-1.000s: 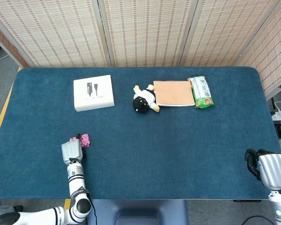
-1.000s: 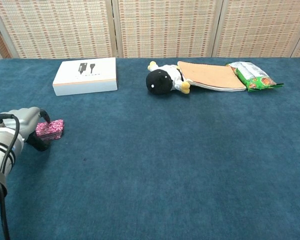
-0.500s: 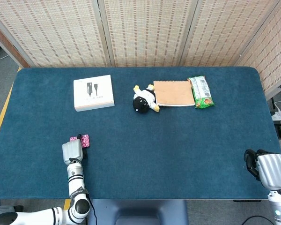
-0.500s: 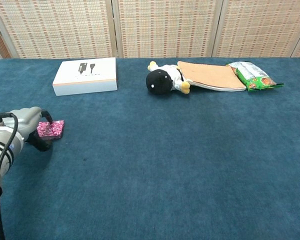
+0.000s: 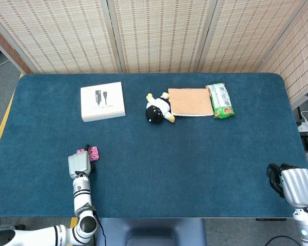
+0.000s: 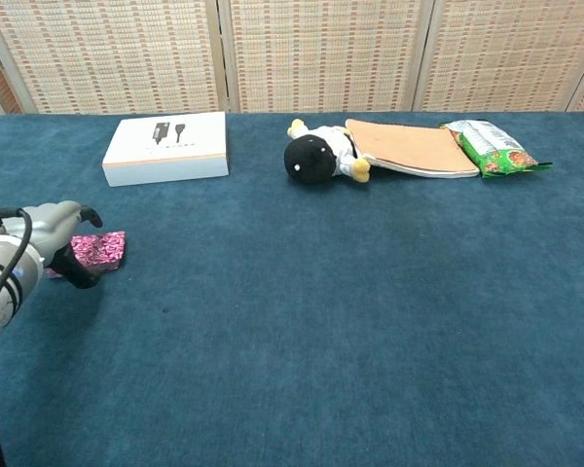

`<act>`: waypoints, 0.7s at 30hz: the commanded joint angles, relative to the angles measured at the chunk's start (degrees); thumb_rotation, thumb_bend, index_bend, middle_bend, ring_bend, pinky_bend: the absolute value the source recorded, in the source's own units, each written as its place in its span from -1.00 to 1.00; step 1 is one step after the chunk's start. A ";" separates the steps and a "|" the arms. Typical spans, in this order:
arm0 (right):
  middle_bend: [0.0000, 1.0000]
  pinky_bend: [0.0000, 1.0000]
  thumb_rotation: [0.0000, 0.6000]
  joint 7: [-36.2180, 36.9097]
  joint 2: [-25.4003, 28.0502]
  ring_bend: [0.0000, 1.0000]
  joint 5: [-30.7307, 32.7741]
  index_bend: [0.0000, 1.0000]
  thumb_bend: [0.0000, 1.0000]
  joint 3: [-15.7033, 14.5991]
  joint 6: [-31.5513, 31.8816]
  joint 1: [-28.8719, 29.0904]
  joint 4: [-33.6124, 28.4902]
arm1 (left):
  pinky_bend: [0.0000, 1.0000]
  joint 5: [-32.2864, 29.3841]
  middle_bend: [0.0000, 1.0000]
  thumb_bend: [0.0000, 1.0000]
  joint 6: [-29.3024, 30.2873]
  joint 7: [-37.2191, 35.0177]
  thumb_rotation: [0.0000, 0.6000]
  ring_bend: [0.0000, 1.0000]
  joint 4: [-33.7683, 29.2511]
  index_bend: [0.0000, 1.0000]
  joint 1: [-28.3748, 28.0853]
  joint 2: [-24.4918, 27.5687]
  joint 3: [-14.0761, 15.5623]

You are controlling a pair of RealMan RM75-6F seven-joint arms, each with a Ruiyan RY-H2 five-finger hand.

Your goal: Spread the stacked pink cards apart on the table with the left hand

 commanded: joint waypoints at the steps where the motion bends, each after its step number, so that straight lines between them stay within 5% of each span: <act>1: 0.64 0.65 1.00 0.00 -0.01 0.40 0.02 1.00 -0.06 0.01 0.00 0.00 0.00 | 1.00 -1.00 1.00 -0.22 -0.37 0.41 1.00 1.00 0.22 -0.69 -0.35 0.20 -0.26; 21: 0.64 0.65 1.00 -0.59 0.02 0.40 -0.27 1.00 -0.06 -0.49 -0.51 0.09 0.05 | 1.00 -3.60 1.00 -0.22 -0.83 0.80 1.00 1.00 2.56 -0.57 -2.25 0.53 -0.49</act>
